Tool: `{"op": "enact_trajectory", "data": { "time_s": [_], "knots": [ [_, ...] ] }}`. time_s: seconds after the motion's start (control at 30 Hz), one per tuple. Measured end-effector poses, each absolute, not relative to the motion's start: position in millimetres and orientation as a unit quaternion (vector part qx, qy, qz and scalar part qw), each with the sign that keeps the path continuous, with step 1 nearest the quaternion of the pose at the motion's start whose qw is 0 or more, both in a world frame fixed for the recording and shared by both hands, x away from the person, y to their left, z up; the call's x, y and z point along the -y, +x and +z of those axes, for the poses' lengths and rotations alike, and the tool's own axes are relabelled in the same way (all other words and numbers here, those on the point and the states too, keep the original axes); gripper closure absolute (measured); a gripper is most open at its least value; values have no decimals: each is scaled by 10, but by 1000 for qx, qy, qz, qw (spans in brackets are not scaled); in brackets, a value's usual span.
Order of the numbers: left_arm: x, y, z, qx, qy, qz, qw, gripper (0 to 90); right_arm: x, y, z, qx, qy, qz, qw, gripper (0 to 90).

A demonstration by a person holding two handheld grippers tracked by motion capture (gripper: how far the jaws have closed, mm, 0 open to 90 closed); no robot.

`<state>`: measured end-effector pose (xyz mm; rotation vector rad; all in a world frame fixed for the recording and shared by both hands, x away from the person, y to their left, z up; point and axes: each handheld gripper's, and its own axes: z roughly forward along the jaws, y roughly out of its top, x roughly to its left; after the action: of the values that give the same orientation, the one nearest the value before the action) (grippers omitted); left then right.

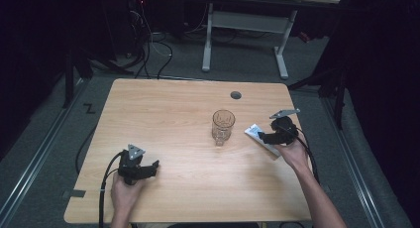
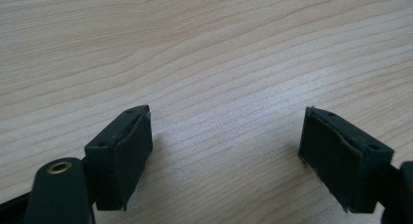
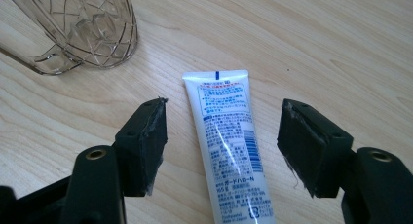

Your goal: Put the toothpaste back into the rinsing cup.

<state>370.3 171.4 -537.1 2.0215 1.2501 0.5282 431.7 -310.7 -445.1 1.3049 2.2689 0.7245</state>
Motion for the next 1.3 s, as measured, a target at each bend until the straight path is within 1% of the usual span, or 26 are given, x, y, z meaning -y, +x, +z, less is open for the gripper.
{"op": "enact_trajectory", "data": {
  "time_s": [0.33, 0.5, 0.93, 1.13, 1.3],
  "knots": [
    [-1714, 3703, -5371, -482, 779, 203, 346, 198, 3017, 4485, -4441, -828, 463, 247, 199, 330],
    [-1714, 3703, -5372, -482, 779, 203, 346, 198, 2994, 4577, -4464, -830, 467, 234, 195, 308],
    [-1715, 3703, -5371, -482, 779, 203, 346, 198, 2940, 4764, -4661, -840, 477, 200, 162, 289],
    [-1714, 3703, -5372, -482, 779, 203, 346, 198, 2945, 4837, -4736, -842, 482, 189, 154, 289],
    [-1714, 3703, -5372, -482, 779, 203, 346, 198, 2951, 4896, -4798, -847, 484, 171, 136, 281]
  ]
}}
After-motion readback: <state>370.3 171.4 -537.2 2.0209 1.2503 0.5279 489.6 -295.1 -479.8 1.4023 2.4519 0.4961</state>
